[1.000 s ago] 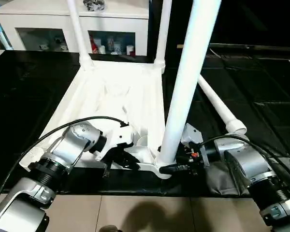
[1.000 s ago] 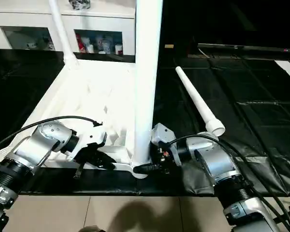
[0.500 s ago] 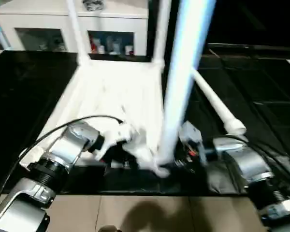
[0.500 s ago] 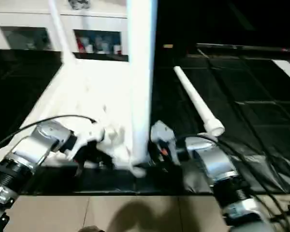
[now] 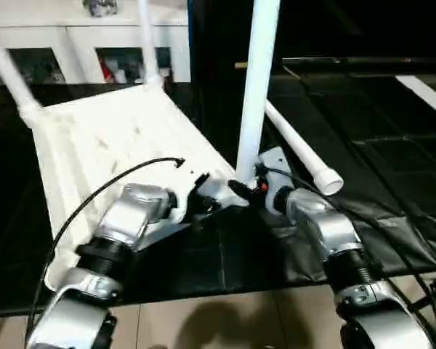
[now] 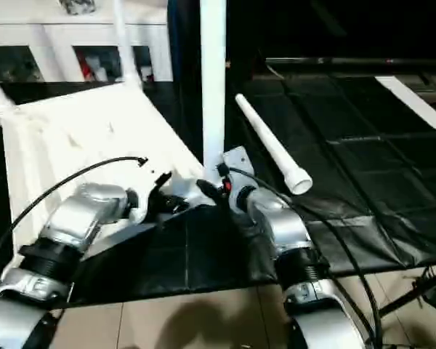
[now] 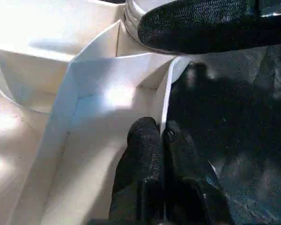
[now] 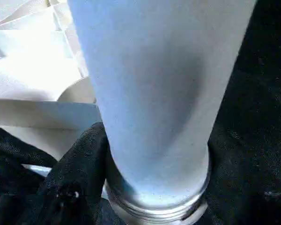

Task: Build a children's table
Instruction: Rotate leg to tighten

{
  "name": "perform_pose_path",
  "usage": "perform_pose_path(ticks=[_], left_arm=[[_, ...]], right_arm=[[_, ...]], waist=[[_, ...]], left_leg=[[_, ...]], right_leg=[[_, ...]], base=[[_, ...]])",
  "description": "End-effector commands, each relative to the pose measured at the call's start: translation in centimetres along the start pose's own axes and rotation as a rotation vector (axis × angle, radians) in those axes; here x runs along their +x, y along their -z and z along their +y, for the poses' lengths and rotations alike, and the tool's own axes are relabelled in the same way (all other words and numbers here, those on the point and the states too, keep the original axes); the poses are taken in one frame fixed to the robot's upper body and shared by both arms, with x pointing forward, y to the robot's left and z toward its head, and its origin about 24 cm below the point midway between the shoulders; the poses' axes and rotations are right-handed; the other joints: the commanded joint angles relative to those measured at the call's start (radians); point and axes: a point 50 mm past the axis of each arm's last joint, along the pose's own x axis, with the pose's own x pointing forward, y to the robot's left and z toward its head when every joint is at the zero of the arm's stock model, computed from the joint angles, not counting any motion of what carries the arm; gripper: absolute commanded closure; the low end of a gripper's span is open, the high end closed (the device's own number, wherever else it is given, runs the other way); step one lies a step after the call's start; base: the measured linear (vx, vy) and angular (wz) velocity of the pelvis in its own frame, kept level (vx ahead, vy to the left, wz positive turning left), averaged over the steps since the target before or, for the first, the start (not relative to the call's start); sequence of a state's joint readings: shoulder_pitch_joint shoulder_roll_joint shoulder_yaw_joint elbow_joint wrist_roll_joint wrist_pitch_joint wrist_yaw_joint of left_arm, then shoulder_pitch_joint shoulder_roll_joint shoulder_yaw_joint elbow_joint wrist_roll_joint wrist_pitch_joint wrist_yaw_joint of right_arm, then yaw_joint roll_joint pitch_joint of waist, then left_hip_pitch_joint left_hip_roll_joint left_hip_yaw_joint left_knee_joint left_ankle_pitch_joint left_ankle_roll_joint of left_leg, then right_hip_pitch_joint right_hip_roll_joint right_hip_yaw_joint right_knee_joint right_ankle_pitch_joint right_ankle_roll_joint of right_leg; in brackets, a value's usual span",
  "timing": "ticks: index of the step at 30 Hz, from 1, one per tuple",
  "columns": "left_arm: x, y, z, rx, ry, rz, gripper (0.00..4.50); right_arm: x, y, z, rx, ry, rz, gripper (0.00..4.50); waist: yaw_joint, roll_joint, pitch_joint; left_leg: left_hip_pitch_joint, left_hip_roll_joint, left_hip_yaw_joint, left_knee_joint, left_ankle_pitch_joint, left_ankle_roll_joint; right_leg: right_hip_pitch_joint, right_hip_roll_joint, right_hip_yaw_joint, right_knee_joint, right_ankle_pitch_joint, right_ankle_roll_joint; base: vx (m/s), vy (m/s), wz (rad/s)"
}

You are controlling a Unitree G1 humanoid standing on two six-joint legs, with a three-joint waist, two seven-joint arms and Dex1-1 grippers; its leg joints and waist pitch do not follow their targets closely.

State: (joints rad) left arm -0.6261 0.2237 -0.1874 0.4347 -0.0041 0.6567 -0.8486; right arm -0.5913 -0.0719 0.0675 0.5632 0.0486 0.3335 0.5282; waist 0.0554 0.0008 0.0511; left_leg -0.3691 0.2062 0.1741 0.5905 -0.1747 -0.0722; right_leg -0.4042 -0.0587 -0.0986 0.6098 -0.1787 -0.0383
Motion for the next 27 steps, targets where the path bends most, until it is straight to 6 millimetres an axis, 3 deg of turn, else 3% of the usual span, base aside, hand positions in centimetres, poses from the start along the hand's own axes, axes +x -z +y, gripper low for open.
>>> perform_pose_path(ticks=[1,6,11,16,22,24,27], left_arm=[[0.5,-3.2,-1.4,0.039,0.036,-0.126,4.50],[0.1,-2.6,-1.3,0.053,0.048,-0.104,4.50],[-0.3,-2.3,-1.0,0.092,0.074,-0.087,4.50],[-1.1,-1.6,-1.0,0.186,0.172,-0.040,4.50],[-2.4,-0.4,-0.6,0.317,0.300,0.053,4.50],[-3.0,0.2,-0.3,0.373,0.342,0.105,4.50],[-3.7,0.7,-0.1,0.401,0.408,0.138,4.50]], right_arm=[[1.8,-0.8,4.3,-0.012,-0.188,-0.031,1.05],[1.0,-0.8,3.6,-0.001,-0.204,-0.054,0.44],[-0.2,-0.5,2.2,-0.016,-0.194,-0.068,0.03],[-2.5,-0.2,1.1,-0.082,-0.318,-0.052,0.03],[-4.6,0.1,-0.3,-0.150,-0.412,-0.005,0.03],[-5.4,0.1,-0.9,-0.176,-0.450,0.009,0.03],[-6.4,-0.1,-1.2,-0.188,-0.519,0.017,0.03]], waist=[[0.008,-0.005,-0.071],[0.008,-0.001,-0.069],[0.009,0.002,-0.071],[0.017,0.003,-0.069],[0.039,0.009,-0.066],[0.043,0.015,-0.066],[0.054,0.014,-0.067]], left_leg=[[0.005,0.024,-0.008,-0.057,-0.098,0.060],[0.007,0.025,-0.008,-0.059,-0.120,0.052],[0.007,0.025,-0.009,-0.058,-0.118,0.054],[0.009,0.027,-0.008,-0.058,-0.137,0.059],[0.016,0.028,-0.008,-0.061,-0.182,0.047],[0.018,0.030,-0.010,-0.062,-0.193,0.040],[0.021,0.034,-0.009,-0.062,-0.195,0.034]], right_leg=[[0.067,-0.086,0.060,-0.067,-0.125,-0.193],[0.067,-0.087,0.061,-0.071,-0.155,-0.184],[0.068,-0.085,0.061,-0.068,-0.126,-0.190],[0.067,-0.086,0.063,-0.071,-0.138,-0.182],[0.061,-0.085,0.062,-0.083,-0.239,-0.148],[0.059,-0.084,0.061,-0.082,-0.237,-0.150],[0.058,-0.085,0.062,-0.078,-0.212,-0.162]], base=[[0.000,0.000,0.00],[0.000,0.000,0.00],[0.000,0.000,0.00],[0.000,0.000,0.00],[0.000,0.000,0.00],[0.000,0.000,0.00],[0.000,0.000,0.00]])
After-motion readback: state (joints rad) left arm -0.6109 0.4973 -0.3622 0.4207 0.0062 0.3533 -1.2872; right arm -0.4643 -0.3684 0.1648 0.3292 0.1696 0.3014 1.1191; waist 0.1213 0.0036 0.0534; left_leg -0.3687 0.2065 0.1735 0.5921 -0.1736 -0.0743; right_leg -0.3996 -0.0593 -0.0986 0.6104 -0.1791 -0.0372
